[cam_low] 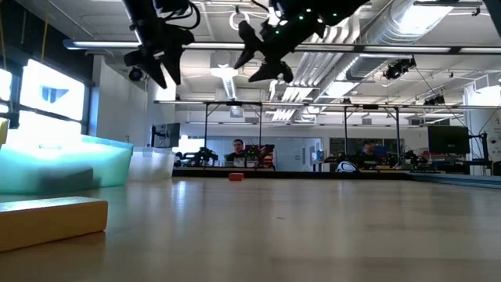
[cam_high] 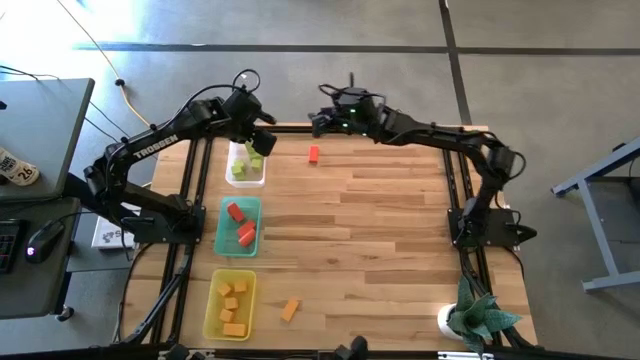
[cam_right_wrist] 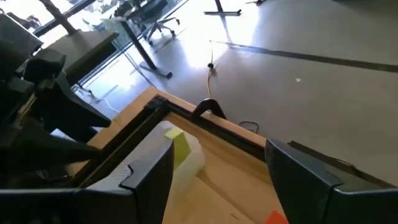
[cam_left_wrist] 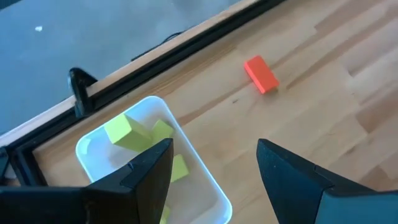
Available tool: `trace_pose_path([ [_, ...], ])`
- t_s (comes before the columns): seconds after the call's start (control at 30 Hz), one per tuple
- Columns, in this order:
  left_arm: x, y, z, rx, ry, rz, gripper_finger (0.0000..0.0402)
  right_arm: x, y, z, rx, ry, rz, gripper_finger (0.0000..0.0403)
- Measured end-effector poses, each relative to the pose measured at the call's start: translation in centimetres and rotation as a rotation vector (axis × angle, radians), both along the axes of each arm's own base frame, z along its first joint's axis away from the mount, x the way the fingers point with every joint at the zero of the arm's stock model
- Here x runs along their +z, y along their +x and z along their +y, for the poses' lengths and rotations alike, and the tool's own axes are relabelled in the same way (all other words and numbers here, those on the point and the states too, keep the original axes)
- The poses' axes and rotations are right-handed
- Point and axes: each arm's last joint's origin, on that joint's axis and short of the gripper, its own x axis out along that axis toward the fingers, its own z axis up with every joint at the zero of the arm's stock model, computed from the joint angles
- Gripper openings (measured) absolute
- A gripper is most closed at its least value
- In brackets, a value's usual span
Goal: Sort & place blocks by color
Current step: Put the orange rectangular block into the green bin
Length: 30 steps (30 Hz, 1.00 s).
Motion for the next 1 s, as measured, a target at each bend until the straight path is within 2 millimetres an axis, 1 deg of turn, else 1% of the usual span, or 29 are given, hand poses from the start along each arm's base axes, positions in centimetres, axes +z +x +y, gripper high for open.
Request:
trace_pose_path([
  [0.1,0.0,0.2,-0.2,-0.027,0.002,0.005,0.0220,-0.4,1.7,-0.7,0.004,0.038,0.064,0.0238],
  [0.3,-0.1,0.1,-0.5,-0.031,-0.015,0.028,0.0220,-2.8,4.2,-2.1,-0.028,0.187,0.274,0.0238],
  [0.43,-0.5,-0.5,-0.9,-0.014,-0.047,0.114,0.0220,-5.4,5.6,-2.5,-0.019,0.276,0.348,0.0238],
  [0.5,-0.7,-0.9,-1.1,0.000,-0.055,0.177,0.0220,-6.7,6.1,-2.7,-0.008,0.327,0.350,0.0238],
  [0.67,-0.9,-1.8,-1.4,0.009,-0.051,0.314,0.0220,-9.9,6.8,-3.0,-0.034,0.421,0.388,0.0238],
  [0.73,-0.9,-1.8,-1.5,0.012,-0.050,0.324,0.0220,-10.9,7.0,-3.1,-0.051,0.445,0.399,0.0238],
  [0.87,-0.9,-1.8,-1.4,0.009,-0.048,0.326,0.0220,-12.3,7.3,-3.3,-0.078,0.472,0.413,0.0238],
  [1.0,-0.9,-1.8,-1.4,-0.018,-0.043,0.339,0.0220,-14.3,7.5,-3.6,-0.108,0.503,0.437,0.0238],
])
